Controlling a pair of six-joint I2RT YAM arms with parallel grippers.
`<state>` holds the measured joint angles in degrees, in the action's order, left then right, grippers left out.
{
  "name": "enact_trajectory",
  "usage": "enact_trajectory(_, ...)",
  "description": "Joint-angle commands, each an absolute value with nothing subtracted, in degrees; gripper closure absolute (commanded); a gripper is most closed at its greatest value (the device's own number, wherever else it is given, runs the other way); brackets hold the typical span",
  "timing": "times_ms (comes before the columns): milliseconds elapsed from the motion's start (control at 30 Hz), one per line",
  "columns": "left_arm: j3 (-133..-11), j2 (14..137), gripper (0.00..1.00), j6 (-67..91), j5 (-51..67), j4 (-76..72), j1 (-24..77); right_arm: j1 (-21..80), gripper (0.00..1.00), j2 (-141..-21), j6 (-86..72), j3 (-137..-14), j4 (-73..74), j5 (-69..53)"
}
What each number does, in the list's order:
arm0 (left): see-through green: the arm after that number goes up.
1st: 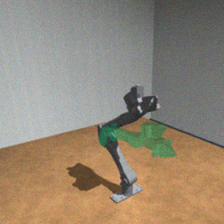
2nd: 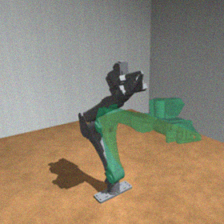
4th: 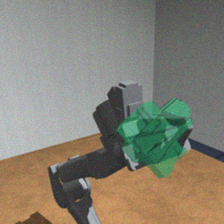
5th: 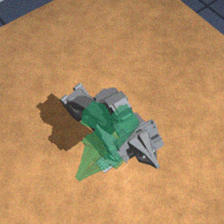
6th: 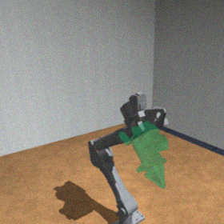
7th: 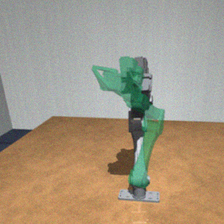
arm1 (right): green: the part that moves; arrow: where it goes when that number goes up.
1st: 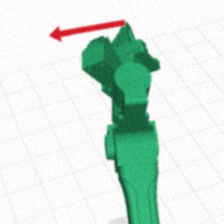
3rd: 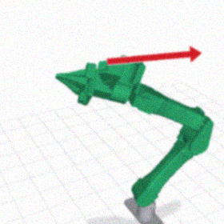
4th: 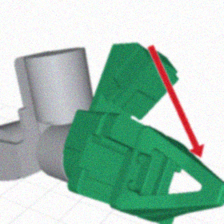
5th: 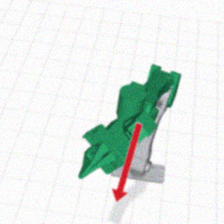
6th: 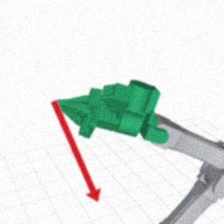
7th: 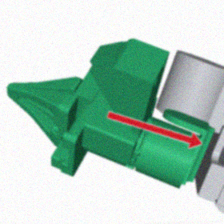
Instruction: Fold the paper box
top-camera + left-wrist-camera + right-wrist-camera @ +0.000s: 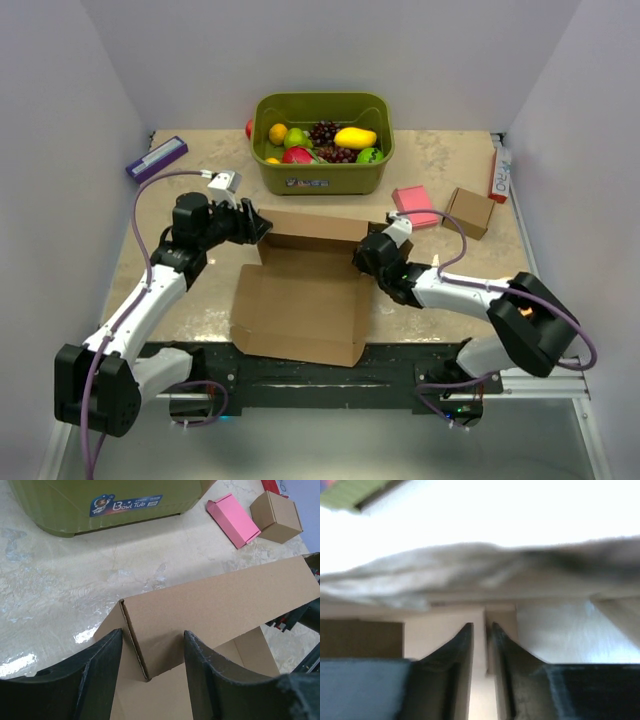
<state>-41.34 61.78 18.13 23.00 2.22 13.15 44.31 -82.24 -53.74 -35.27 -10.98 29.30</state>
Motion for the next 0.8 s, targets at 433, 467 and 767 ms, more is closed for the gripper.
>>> enact_trajectory(433, -41.4, 60.1, 0.44, 16.6, 21.8, 3.6, 13.4, 46.5, 0.12, -49.5, -55.1, -39.7, 27.4, 27.3)
enact_trajectory(467, -41.4, 60.0, 0.44, 16.5, 21.7, 3.6, 13.4, 46.3, 0.08, -48.6, -55.2, -40.5, 30.7, 28.6)
enact_trajectory(767, -41.0, 58.6, 0.43, 15.8, 20.4, 3.6, 13.4, 37.6, 0.01, -48.7, -46.5, -44.0, 36.0, 31.0)
